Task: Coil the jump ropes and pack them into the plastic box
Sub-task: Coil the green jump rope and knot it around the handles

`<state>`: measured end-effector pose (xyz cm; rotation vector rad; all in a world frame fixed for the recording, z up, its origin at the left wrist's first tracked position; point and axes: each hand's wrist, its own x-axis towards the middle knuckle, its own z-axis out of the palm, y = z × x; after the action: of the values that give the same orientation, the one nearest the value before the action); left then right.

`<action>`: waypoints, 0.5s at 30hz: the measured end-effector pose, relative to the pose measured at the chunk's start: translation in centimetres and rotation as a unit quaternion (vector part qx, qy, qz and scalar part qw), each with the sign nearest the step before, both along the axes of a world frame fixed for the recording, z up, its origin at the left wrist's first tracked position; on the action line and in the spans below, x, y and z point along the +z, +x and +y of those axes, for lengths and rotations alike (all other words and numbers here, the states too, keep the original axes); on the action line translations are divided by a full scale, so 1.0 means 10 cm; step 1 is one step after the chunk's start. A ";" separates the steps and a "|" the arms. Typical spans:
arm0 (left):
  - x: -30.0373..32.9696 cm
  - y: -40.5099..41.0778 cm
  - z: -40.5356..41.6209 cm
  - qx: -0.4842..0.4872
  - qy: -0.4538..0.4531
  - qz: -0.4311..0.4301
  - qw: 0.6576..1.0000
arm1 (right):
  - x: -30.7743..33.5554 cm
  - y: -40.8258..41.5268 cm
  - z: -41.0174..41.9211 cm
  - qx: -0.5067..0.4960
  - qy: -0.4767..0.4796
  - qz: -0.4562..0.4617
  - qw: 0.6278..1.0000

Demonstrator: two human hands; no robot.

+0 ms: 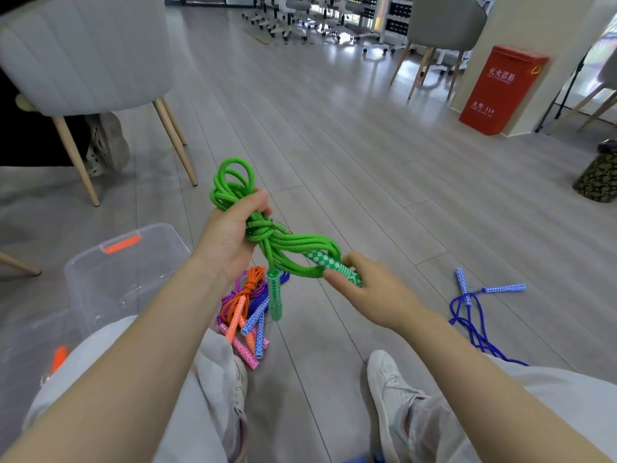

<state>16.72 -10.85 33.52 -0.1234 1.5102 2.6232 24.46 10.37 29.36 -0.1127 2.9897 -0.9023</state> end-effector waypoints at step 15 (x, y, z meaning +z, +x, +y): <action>0.08 -0.04 -0.07 0.174 -0.066 0.034 0.982 | -0.24 -0.08 0.12 -0.067 0.008 -0.092 0.994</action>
<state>16.36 -11.53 34.31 -0.3442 1.8351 2.8083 23.64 11.54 26.93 0.1642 2.8599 -0.8492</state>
